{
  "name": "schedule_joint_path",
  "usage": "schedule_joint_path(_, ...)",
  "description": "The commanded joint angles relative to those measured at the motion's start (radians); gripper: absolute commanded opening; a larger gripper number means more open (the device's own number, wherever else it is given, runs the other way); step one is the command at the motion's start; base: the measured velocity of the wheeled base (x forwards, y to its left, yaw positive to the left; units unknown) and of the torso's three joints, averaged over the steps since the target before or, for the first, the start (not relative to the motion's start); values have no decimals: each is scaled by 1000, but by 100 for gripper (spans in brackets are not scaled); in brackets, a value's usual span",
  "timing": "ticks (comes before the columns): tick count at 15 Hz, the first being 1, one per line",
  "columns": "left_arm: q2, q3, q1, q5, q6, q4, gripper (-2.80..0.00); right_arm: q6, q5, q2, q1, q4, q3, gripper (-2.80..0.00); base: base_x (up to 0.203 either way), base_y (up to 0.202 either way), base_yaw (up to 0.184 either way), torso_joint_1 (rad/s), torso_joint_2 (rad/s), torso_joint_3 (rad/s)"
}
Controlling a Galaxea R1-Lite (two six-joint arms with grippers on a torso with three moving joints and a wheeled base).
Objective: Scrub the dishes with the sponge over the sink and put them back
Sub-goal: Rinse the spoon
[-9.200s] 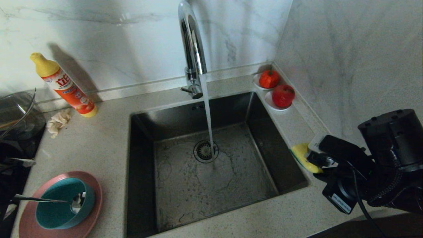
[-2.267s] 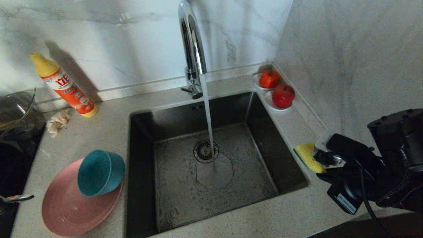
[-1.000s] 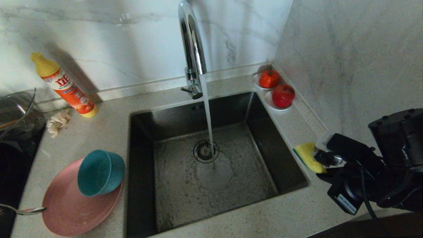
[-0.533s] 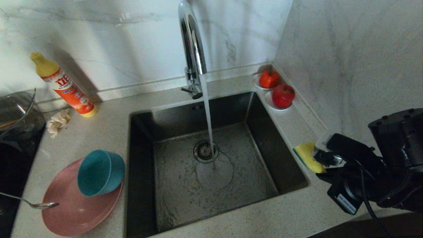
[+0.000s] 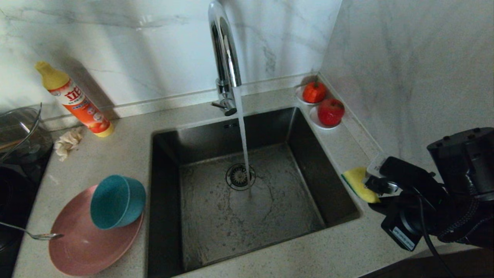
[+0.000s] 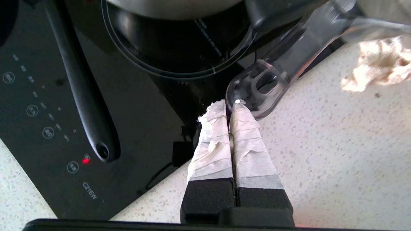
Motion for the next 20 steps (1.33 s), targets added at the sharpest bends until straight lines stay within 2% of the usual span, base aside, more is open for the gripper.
schedule_joint_path(1, 11, 2, -13, 2, -3, -3, -280, -2, 1, -4, -3, 1, 0, -280, 0, 0, 0, 0, 0, 0)
schedule_joint_path(5, 22, 6, -55, 7, 0, -2, -280, -2, 9, 1, -5, 1, 1, -280, 0, 0, 0, 0, 0, 0)
schedule_joint_path(9, 47, -11, -56, 76, 62, -22, -280, -2, 9, 9, -3, 1, -3, -280, 0, 0, 0, 0, 0, 0)
schedule_joint_path(11, 41, -12, -56, 80, 80, -83, -280, -2, 11, 12, -3, 1, -2, -280, 0, 0, 0, 0, 0, 0)
schedule_joint_path(13, 34, -16, -56, 82, 124, -131, -280, -2, 11, 12, -3, 1, -2, -280, 0, 0, 0, 0, 0, 0)
schedule_joint_path(16, 38, -66, -56, 118, 148, -132, -280, -2, 11, 4, -3, 1, 0, -280, 0, 0, 0, 0, 0, 0)
schedule_joint_path(20, 42, -69, -55, 129, 181, -135, -280, -2, 9, -2, -3, 1, 1, -280, 0, 0, 0, 0, 0, 0)
